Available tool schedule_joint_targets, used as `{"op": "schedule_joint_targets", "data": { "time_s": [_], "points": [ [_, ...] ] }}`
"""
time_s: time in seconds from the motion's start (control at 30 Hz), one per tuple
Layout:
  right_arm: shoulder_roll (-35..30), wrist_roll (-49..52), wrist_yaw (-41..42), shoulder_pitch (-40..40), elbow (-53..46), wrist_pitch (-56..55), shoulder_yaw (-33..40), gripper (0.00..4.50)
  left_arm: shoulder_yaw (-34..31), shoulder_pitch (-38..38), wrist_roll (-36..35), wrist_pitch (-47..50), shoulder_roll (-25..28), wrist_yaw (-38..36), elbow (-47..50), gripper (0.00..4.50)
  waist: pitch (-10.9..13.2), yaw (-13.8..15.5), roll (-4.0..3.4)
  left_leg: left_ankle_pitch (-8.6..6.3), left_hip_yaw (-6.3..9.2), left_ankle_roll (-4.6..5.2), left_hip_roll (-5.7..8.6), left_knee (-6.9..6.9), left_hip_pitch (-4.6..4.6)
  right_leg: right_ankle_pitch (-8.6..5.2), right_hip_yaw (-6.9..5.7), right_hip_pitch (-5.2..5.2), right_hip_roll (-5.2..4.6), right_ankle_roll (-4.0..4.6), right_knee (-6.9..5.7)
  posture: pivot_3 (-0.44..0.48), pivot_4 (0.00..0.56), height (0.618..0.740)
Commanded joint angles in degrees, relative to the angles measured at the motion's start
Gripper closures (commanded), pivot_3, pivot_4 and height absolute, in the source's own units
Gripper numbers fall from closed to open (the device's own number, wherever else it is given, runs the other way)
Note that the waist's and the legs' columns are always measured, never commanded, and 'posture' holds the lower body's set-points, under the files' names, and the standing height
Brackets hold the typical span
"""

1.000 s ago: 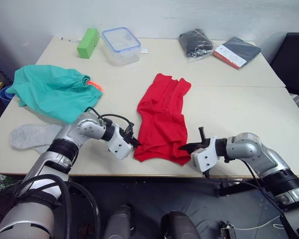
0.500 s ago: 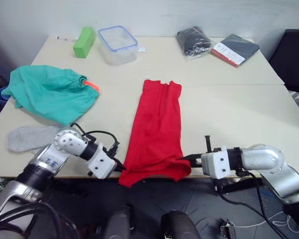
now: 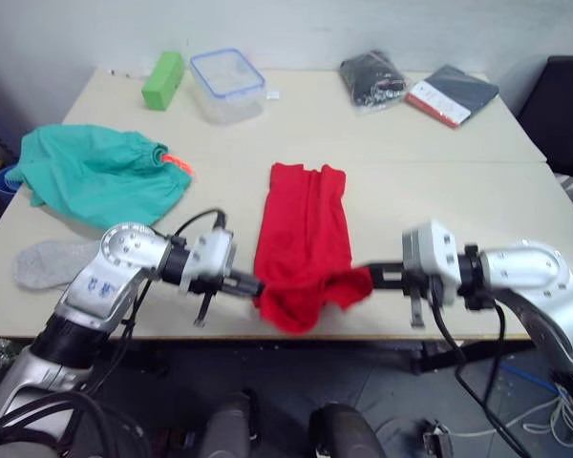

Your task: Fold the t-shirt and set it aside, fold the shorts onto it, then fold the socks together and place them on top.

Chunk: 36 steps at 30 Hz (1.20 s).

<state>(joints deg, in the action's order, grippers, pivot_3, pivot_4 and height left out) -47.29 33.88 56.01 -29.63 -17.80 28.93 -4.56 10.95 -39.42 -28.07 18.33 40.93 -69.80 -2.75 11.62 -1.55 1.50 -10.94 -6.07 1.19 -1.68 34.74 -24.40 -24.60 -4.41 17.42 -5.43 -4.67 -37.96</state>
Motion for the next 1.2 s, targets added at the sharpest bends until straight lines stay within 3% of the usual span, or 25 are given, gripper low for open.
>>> {"op": "schedule_joint_targets", "data": {
  "time_s": [0.03,0.17,0.37,0.43,0.67,0.73,0.83,0.97,1.03,1.13,1.2],
  "points": [
    [4.0,-0.9,-3.2,-7.6,9.7,5.3,0.2,4.48,-4.3,-7.3,-2.2,8.1,-3.7,4.0,-8.8,4.49,0.0,0.0,0.00,0.01,-0.02,-0.02,0.02,-0.02,-0.03,0.00,0.00,0.04,0.00,0.00,0.01,0.000,0.150,0.740],
    [10.9,-5.6,-6.9,-18.2,25.5,8.4,-1.2,4.48,-8.7,-17.8,-0.7,12.7,-10.4,11.7,-25.4,4.49,0.1,0.0,0.02,0.07,-0.02,-0.04,0.01,0.20,-0.29,0.01,-0.04,0.20,0.03,-0.02,-0.04,0.000,0.150,0.740],
    [22.3,-17.3,-21.3,-32.8,58.9,3.4,-0.6,4.48,-14.4,-30.6,5.6,5.2,-19.0,28.6,-55.6,4.49,0.1,-0.3,0.05,0.09,-0.03,-0.03,0.01,0.34,-0.42,0.02,-0.07,0.36,0.02,-0.05,-0.19,0.000,0.150,0.740],
    [24.5,-20.0,-22.5,-36.3,67.7,1.0,-0.8,4.48,-16.3,-33.0,6.8,2.5,-20.5,33.6,-62.2,4.49,0.1,-0.2,0.07,0.19,-0.05,-0.05,0.02,0.38,-0.90,0.02,-0.04,0.96,0.00,-0.05,-0.51,0.000,0.150,0.740],
    [27.7,-22.7,-26.3,-42.0,82.3,-6.5,3.6,4.48,-17.6,-34.0,12.4,-1.7,-22.4,39.1,-69.7,4.49,0.3,-0.4,0.13,0.22,-0.17,-0.09,0.05,0.29,-1.10,0.03,-0.04,1.30,-0.02,-0.06,-0.89,0.000,0.150,0.740],
    [27.9,-22.6,-27.7,-42.8,84.2,-8.3,5.7,4.05,-18.0,-34.0,13.3,-2.1,-22.6,39.5,-70.1,4.50,0.3,-0.4,0.13,0.23,-0.17,-0.09,0.04,0.31,-1.10,0.03,-0.04,1.30,-0.02,-0.06,-0.94,0.000,0.150,0.740],
    [27.4,-21.9,-28.4,-43.4,84.9,-10.8,8.6,3.18,-19.7,-34.2,13.4,-2.6,-22.5,39.4,-69.9,3.92,0.3,-0.4,0.13,0.28,-0.19,-0.07,0.04,0.39,-1.08,0.03,0.00,1.29,-0.03,-0.06,-0.96,0.000,0.150,0.740],
    [25.9,-22.1,-25.0,-43.2,81.5,-12.8,10.2,1.76,-21.5,-34.9,13.5,-3.1,-21.0,38.5,-68.9,2.66,0.3,-0.5,0.13,0.33,-0.23,-0.11,0.04,0.38,-1.05,0.03,0.04,1.33,-0.02,-0.05,-0.95,0.000,0.150,0.740],
    [24.6,-23.6,-20.3,-40.7,75.3,-14.6,8.1,1.04,-19.8,-34.9,15.3,-4.5,-19.9,34.8,-66.8,2.00,0.3,-0.6,0.11,0.33,-0.29,-0.11,0.04,0.32,-1.06,0.03,0.09,1.39,-0.02,-0.05,-0.99,0.000,0.150,0.740],
    [19.4,-27.1,-8.9,-28.3,51.7,-19.5,0.5,1.00,-12.9,-30.2,18.7,-8.0,-17.7,20.9,-54.7,1.01,0.3,-0.1,0.11,0.33,-0.39,-0.13,0.04,0.23,-1.10,0.03,0.15,1.51,0.01,-0.06,-1.08,0.000,0.150,0.740],
    [14.8,-28.5,-3.6,-19.5,37.1,-22.4,-3.2,1.00,-8.0,-23.5,19.8,-9.7,-15.2,12.3,-41.6,1.01,0.3,0.0,0.09,0.23,-0.42,-0.24,0.06,0.27,-1.09,0.03,0.20,1.54,0.04,-0.06,-1.06,0.000,0.150,0.740]
  ]
}}
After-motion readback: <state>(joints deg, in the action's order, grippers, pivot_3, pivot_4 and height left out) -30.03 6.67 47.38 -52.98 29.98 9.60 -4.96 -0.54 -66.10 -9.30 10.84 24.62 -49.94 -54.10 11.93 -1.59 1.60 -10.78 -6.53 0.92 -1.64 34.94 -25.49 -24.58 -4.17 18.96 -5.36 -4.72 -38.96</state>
